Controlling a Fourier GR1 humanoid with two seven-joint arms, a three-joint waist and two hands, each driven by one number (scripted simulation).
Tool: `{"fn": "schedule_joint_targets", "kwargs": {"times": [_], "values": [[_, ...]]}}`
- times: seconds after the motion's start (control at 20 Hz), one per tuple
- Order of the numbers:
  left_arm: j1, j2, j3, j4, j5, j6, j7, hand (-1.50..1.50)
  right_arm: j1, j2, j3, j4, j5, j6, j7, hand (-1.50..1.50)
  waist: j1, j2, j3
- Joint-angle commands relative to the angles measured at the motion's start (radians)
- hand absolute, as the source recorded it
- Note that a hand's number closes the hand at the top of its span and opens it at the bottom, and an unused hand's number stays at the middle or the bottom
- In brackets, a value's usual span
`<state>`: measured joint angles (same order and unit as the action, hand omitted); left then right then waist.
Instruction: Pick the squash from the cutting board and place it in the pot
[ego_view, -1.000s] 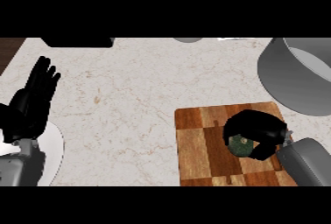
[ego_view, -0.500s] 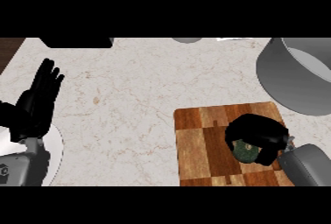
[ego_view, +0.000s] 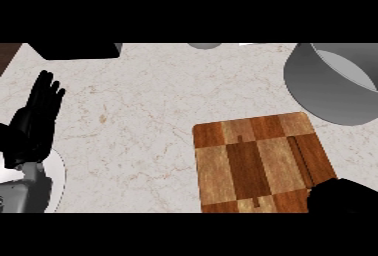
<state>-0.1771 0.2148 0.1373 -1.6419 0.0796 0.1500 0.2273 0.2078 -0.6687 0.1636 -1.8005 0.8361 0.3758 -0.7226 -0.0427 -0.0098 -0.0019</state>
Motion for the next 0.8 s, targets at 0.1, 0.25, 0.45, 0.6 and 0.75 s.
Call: {"fn": "schedule_joint_targets", "kwargs": {"times": [0.1, 0.25, 0.45, 0.6, 0.75], "values": [[0.021, 0.017, 0.002, -0.049, -0.001, -0.006, 0.031, 0.00, 0.135, 0.059, -0.266, -0.153, -0.301, 0.013, 0.016, 1.50, -0.006, -0.002, 0.001], [0.014, 0.022, 0.015, -0.044, 0.014, -0.014, 0.033, 0.00, 0.146, 0.099, -0.405, -0.214, -0.491, 0.065, 0.066, 1.50, -0.016, -0.003, 0.000], [0.026, 0.002, -0.009, -0.040, 0.002, -0.020, 0.000, 0.00, 0.064, 0.122, -0.576, -0.227, -0.669, 0.090, 0.201, 1.50, 0.019, 0.005, 0.000], [-0.012, -0.010, -0.015, -0.031, -0.003, 0.000, 0.033, 0.00, 0.004, 0.083, -0.692, -0.141, -0.795, 0.133, 0.241, 1.50, 0.029, 0.008, 0.001], [0.021, 0.002, -0.010, -0.032, 0.019, -0.050, -0.004, 0.00, -0.140, 0.044, -0.704, -0.083, -0.807, 0.118, 0.392, 1.50, 0.047, 0.010, 0.001]]}}
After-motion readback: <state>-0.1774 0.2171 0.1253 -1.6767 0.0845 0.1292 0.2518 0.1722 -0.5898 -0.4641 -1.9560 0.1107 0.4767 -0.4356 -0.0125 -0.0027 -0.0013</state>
